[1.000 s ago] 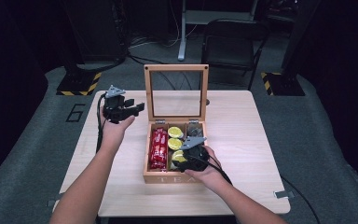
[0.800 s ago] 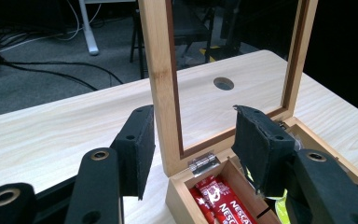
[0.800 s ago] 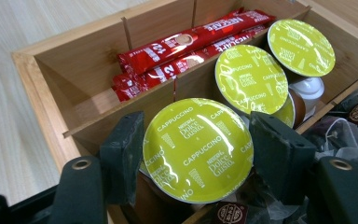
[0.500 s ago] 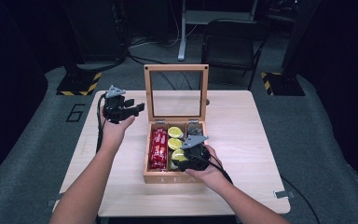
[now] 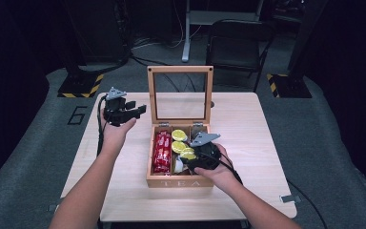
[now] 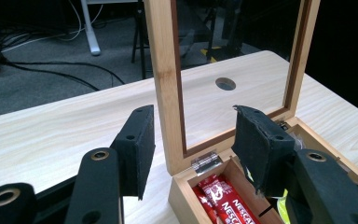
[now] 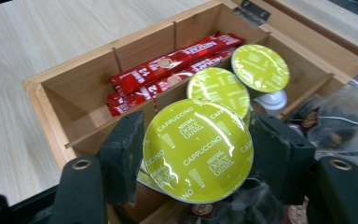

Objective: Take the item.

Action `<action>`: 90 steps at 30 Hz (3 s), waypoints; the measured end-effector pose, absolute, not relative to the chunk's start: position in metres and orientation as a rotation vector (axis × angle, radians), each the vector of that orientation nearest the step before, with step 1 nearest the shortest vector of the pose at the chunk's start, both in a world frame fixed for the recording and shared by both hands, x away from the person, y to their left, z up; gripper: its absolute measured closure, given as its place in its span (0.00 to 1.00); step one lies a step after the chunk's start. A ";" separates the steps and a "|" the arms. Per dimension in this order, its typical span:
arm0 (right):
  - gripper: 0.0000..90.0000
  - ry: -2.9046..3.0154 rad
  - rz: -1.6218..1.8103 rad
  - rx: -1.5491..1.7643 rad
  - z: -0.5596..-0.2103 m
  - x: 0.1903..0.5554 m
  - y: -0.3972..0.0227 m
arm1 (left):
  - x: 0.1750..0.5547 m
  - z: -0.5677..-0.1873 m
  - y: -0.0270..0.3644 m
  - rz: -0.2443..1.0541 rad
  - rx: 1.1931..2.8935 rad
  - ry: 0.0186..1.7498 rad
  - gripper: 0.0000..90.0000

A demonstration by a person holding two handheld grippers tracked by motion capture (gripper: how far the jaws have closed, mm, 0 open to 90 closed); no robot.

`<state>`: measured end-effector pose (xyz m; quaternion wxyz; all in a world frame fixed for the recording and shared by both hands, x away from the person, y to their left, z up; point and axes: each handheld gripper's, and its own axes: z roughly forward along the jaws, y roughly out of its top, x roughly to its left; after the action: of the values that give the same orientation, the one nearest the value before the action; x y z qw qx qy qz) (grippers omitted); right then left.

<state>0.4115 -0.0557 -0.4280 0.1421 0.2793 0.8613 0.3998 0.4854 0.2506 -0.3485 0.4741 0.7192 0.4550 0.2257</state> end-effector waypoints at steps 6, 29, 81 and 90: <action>0.41 2.458 1.155 0.823 -0.424 0.416 -0.068 | 0.486 -0.349 0.251 0.553 1.764 1.110 0.53; 0.41 2.334 1.097 0.991 -0.417 0.432 -0.128 | 0.485 -0.351 0.251 0.552 1.765 1.119 0.53; 0.41 2.108 0.928 1.340 -0.454 0.451 -0.229 | 0.485 -0.352 0.250 0.555 1.776 1.119 0.53; 0.41 2.091 0.900 1.367 -0.461 0.451 -0.237 | 0.484 -0.351 0.251 0.561 1.769 1.120 0.53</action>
<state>0.4509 -0.2365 -0.4606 0.2407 0.4997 0.7642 0.3291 0.4843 0.2514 -0.3514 0.4682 0.7212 0.4565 0.2286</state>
